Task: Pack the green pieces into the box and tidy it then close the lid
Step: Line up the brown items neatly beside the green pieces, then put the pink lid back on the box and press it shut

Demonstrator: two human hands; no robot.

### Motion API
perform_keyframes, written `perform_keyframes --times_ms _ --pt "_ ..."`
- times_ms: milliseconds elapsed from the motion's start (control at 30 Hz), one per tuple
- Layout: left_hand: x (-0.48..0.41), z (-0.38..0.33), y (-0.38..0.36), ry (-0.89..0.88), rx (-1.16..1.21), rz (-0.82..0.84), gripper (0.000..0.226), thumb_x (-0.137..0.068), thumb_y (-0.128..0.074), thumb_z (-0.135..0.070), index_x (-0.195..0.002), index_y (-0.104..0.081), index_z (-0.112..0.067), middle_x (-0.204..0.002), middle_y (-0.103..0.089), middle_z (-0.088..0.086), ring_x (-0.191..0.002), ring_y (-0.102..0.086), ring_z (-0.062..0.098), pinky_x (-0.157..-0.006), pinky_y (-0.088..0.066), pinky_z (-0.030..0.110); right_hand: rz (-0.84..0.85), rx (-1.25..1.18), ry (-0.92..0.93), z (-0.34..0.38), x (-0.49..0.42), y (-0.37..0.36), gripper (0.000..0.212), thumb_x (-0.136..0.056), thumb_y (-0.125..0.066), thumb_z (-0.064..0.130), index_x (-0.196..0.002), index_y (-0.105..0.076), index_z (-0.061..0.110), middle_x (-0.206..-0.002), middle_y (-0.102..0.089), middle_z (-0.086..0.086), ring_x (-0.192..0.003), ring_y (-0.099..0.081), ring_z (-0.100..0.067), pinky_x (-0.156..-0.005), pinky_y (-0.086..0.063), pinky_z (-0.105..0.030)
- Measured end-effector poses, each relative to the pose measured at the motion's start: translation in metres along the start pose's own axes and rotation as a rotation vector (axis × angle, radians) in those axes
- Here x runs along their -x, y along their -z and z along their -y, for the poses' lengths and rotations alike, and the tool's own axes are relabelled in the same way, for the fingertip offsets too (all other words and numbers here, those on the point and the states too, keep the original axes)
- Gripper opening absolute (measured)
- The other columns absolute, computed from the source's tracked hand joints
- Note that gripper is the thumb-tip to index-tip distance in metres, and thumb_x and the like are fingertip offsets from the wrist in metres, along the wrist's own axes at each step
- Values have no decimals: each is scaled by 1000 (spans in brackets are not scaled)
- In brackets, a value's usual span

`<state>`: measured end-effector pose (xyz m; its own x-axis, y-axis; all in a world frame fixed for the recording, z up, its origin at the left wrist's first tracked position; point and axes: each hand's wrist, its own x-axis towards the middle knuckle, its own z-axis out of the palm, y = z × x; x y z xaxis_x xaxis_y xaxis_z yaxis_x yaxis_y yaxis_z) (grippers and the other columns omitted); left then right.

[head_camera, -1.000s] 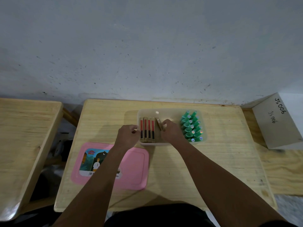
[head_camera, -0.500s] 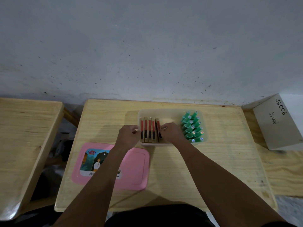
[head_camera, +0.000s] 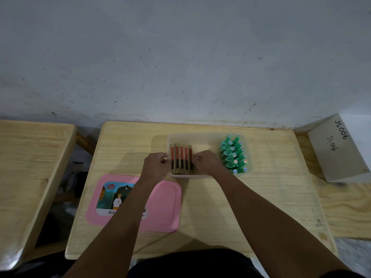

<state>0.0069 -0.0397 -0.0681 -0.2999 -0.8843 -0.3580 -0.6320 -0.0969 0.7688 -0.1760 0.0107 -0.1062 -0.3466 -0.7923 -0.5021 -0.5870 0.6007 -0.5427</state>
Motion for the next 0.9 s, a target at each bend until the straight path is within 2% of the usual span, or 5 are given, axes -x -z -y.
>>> perform_keyframes --times_ms 200,433,600,700,900 --pt "2 0 -3 7 7 -28 25 -93 -54 -13 -112 -68 -4 -104 -71 14 -103 -66 21 -79 -45 22 -10 -10 -2 0 10 4 36 -92 -56 29 -125 -64 18 -122 -68 -4 -107 -64 -19 -90 -50 -31" --pt "4 -11 -10 -6 -40 -95 25 -94 -53 -10 -112 -67 0 -117 -67 18 -106 -64 29 -77 -42 21 -845 192 47 -20 37 47 31 -91 -52 28 -121 -63 27 -122 -64 2 -111 -57 -19 -95 -39 -38" --pt "3 -10 -11 -8 -59 -109 27 -94 -53 -11 -115 -65 -1 -116 -67 19 -83 -57 16 -74 -42 22 -598 33 -318 -55 39 63 44 -99 -39 23 -142 -41 16 -139 -48 -12 -123 -49 -32 -94 -41 -43" --pt "1 -8 -12 3 -53 -114 27 -93 -53 -11 -114 -66 0 -116 -67 19 -80 -59 18 -72 -44 23 -510 -118 -331 -56 39 64 45 -94 -40 11 -139 -41 12 -127 -53 -15 -110 -57 -34 -78 -43 -37" --pt "-1 -4 -13 32 -35 -102 28 -92 -54 -14 -114 -67 -2 -114 -69 16 -93 -67 27 -74 -49 25 -486 -140 -316 -55 47 64 52 -95 -42 12 -146 -33 10 -138 -44 -16 -122 -49 -35 -93 -43 -41"
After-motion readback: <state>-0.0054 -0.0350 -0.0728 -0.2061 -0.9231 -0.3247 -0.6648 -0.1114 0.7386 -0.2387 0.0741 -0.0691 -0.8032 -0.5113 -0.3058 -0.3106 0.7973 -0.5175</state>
